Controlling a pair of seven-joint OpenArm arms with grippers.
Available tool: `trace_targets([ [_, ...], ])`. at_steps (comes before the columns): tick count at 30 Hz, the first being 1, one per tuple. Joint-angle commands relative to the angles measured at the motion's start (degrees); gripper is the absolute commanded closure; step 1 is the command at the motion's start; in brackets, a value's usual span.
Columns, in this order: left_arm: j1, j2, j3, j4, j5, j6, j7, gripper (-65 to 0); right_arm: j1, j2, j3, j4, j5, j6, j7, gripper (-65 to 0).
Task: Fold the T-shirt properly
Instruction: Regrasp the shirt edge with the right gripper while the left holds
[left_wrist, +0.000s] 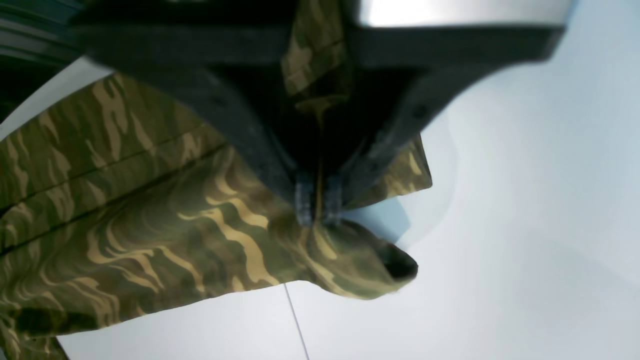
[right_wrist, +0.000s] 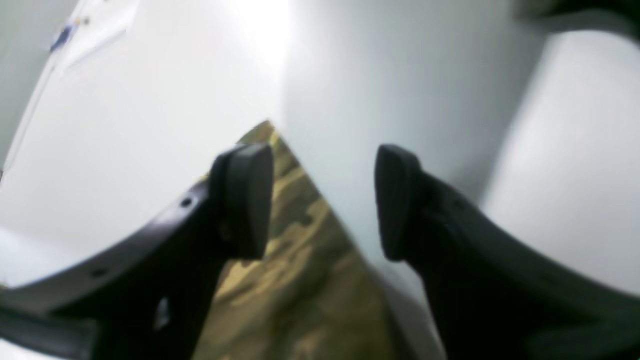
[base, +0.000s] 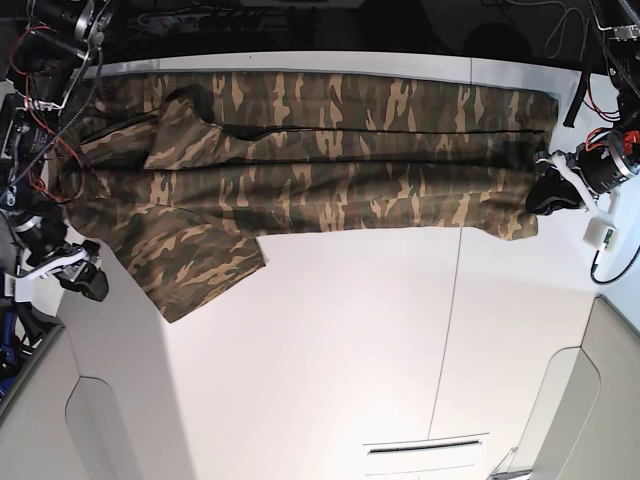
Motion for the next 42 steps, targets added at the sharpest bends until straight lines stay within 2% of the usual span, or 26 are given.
trace_targets([
  [1,-0.4,-1.1,-0.5,1.0,-1.1,-0.5,-1.2,0.0,2.3,0.8,-1.2,-1.1,0.0,0.2,2.2,-32.6],
  [7,-0.4,-1.1,-0.5,1.0,-1.1,-0.5,-1.2,0.0,5.5,0.5,-9.7,-9.1,-0.9,0.2,3.7,-32.5],
  [13,-0.4,-1.1,-0.5,1.0,-1.1,-0.5,-1.2,0.0,5.5,-2.2,-12.0,-9.3,-2.4,0.2,3.7,-31.7],
  [20,-0.4,-1.1,-0.5,1.0,-1.1,-0.5,-1.2,0.0,5.4,-3.7,-12.0,-9.3,-2.4,0.2,3.7,-15.0],
  [22,-0.4,-1.1,-0.5,1.0,-1.1,-0.5,-1.2,0.0,5.4,-3.6,-12.0,-9.2,-2.4,0.2,3.7,-13.7],
  [30,-0.4,-1.1,-0.5,1.0,-1.1,-0.5,-1.2,0.0,5.6,-3.6,-8.1,-3.9,-3.8,0.2,3.7,-14.6],
  [36,-0.3,-1.1,-0.5,1.0,-1.0,-0.5,-0.7,0.0,6.0,-2.0,-2.2,-2.5,-5.6,-0.1,3.9,-30.7],
  [42,-0.3,-1.1,-0.5,1.0,-1.1,-0.5,-0.8,0.0,6.0,1.4,-1.7,-2.9,-7.1,-1.2,3.9,-31.1],
])
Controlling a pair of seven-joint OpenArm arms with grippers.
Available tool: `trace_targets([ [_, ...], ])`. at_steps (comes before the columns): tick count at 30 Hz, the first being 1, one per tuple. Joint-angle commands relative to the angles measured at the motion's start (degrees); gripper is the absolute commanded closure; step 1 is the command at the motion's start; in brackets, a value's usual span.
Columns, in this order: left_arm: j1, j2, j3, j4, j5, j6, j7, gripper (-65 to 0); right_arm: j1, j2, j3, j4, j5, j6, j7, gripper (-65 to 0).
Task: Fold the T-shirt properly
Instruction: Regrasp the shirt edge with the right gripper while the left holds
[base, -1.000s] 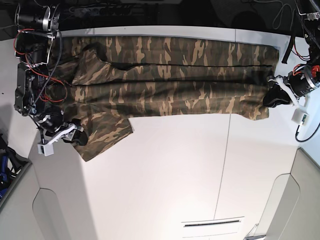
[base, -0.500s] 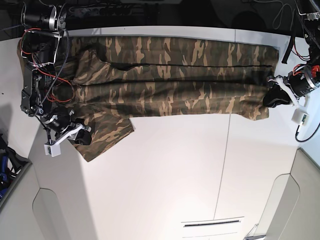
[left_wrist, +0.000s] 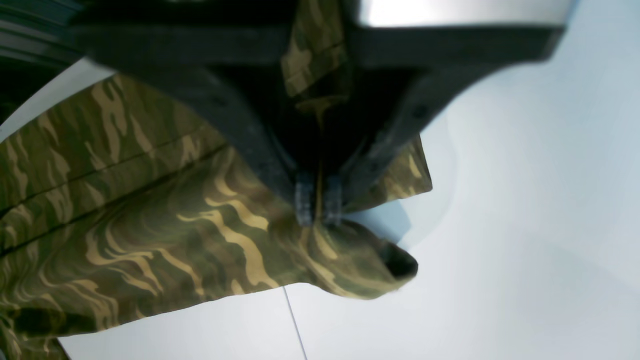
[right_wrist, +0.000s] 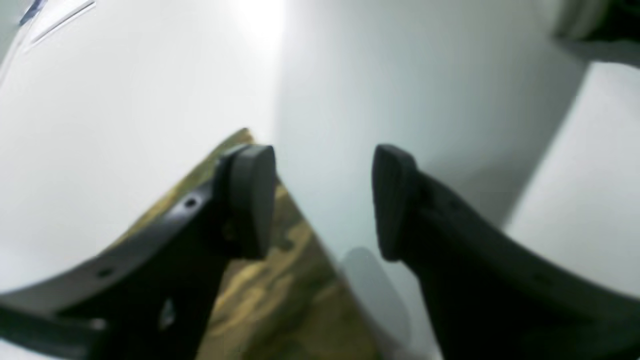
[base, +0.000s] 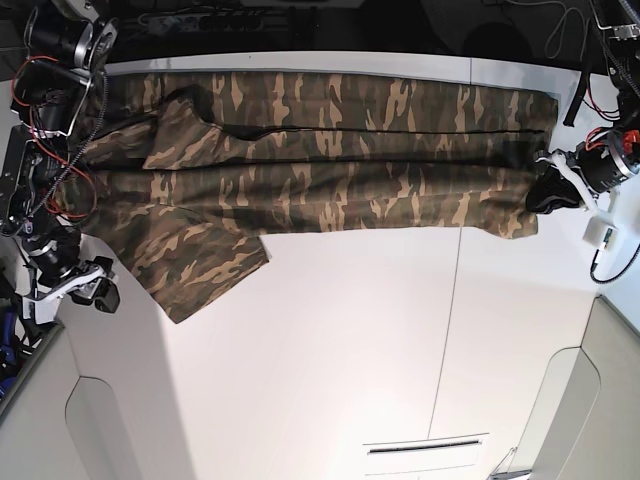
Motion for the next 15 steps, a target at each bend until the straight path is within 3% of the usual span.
trace_targets([
  [1,-0.5,-1.1,-0.5,1.0,-1.0,-0.5,-0.9,0.0,1.4,1.5,0.2,0.5,0.9,0.2,1.3,-31.1],
  [15,-0.5,-1.1,-0.5,1.0,-1.0,-0.5,-1.1,0.0,1.4,2.2,-3.5,-9.2,1.2,0.3,4.4,-31.1],
])
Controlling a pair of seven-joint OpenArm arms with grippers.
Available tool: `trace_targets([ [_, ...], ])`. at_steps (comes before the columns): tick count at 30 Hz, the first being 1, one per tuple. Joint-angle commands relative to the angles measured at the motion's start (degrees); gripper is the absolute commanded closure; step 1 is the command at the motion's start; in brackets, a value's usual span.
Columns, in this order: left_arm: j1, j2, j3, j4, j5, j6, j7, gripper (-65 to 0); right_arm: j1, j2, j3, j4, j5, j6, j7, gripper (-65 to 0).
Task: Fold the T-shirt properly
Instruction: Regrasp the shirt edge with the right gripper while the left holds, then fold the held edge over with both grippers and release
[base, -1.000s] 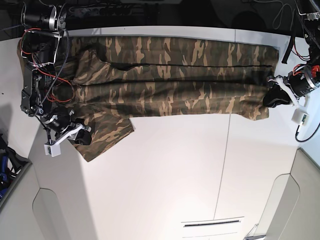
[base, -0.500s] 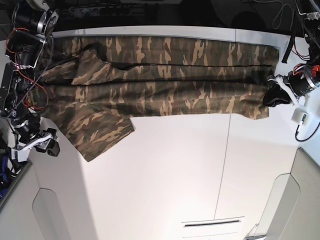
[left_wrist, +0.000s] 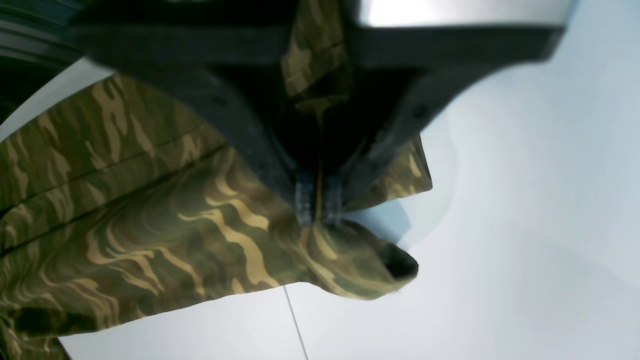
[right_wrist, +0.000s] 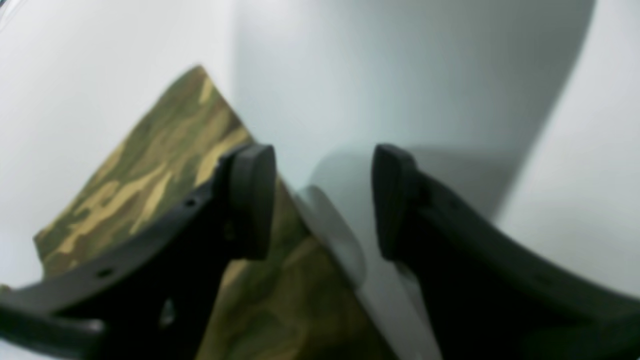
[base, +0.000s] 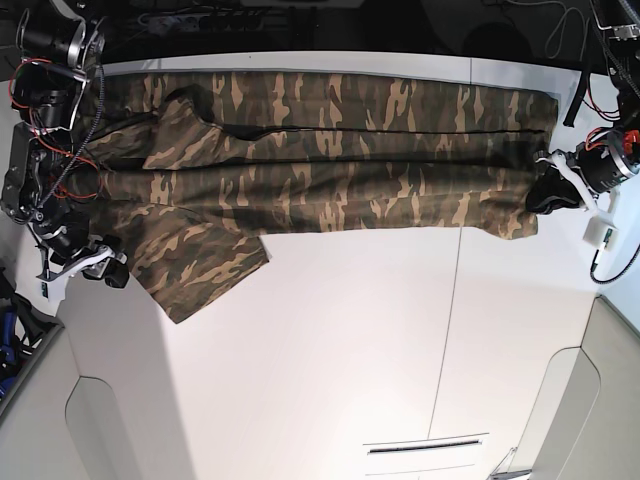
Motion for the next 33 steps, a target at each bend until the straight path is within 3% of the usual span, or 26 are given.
trace_targets([
  [1,-0.5,-1.1,-0.5,1.0,-1.0,-0.5,-1.0,0.0,1.4,0.8,-0.3,0.2,0.5,0.2,0.6,-31.1],
  [5,-0.5,-1.1,-0.5,1.0,-1.1,-0.5,-1.3,0.0,1.1,-0.5,-0.7,-0.1,0.5,1.7,0.5,-31.1],
  [18,-0.5,-1.1,-0.5,1.0,-1.0,-0.5,-1.7,0.0,1.0,-7.6,-0.7,-0.1,0.5,1.7,0.0,-30.8],
  [20,-0.5,-1.1,-0.5,1.0,-1.0,-0.5,-1.7,0.0,1.0,-8.0,-0.7,-0.1,0.5,1.6,0.0,-26.3],
  [24,-0.5,-1.1,-0.5,1.0,-1.0,-0.5,-1.7,0.0,1.0,-8.1,-0.7,-0.1,0.5,1.6,0.1,-2.7],
  [25,-0.4,-1.1,-0.5,1.0,-1.0,-0.5,-1.7,0.0,1.1,-8.1,-0.7,-0.1,0.5,1.6,0.1,0.0],
  [28,-0.5,-1.1,-0.5,1.0,-1.1,-0.5,-1.7,0.0,1.1,-8.1,-0.6,0.7,1.5,1.7,-1.3,0.0],
  [33,-0.5,-1.2,-0.5,1.4,-1.9,-0.5,-1.7,0.0,0.3,-7.0,0.0,7.5,9.5,1.7,-13.5,0.0],
])
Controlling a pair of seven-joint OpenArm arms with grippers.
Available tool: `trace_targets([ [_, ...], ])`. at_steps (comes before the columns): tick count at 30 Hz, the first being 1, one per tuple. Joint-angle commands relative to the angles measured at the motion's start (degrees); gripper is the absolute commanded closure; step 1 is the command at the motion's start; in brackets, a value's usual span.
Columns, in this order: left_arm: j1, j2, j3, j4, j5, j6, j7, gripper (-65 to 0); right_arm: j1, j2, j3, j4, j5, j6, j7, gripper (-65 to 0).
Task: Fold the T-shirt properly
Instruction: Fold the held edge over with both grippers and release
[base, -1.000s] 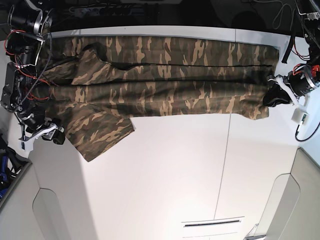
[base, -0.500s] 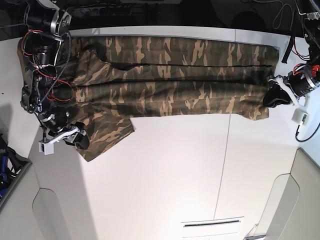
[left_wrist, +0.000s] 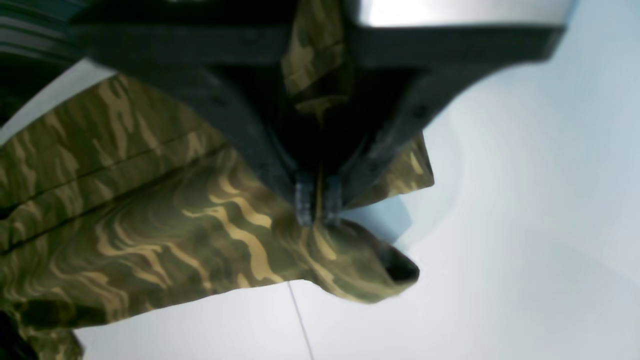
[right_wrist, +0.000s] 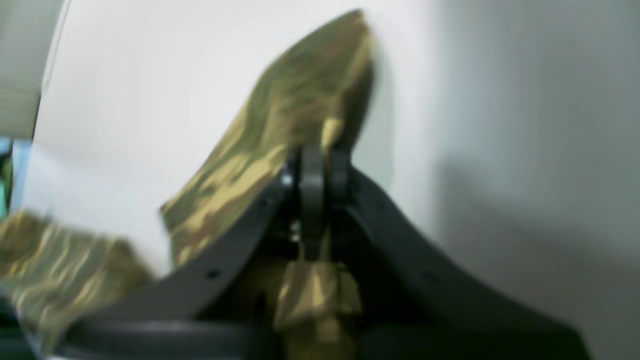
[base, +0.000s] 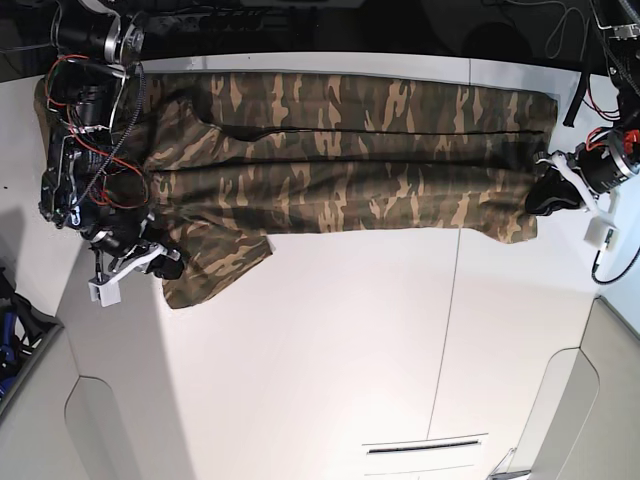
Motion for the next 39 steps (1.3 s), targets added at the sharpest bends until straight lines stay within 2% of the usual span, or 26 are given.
trace_targets([
  [1,-0.5,-1.2,-0.6,1.9,-1.2,-0.5,-1.2,0.0,0.3,1.2,0.8,3.8,2.6,0.5,-0.2,0.0],
  [6,1.6,-1.2,-2.7,7.1,-3.5,-0.5,3.1,0.0,-8.2,2.8,3.3,18.6,7.5,1.1,-5.5,0.0],
  [17,9.4,-1.1,-9.2,12.6,-5.0,-0.5,3.9,0.0,-24.8,4.6,9.3,38.2,15.1,1.1,-6.5,0.0],
  [28,12.1,-1.1,-9.5,12.6,-4.8,-0.5,4.5,0.0,-32.1,4.6,16.3,43.1,25.1,1.7,-11.6,0.0],
  [39,13.3,-1.1,-9.5,12.5,-3.5,-0.5,6.1,0.0,-38.9,3.8,20.4,43.1,28.3,2.0,-12.2,0.0],
])
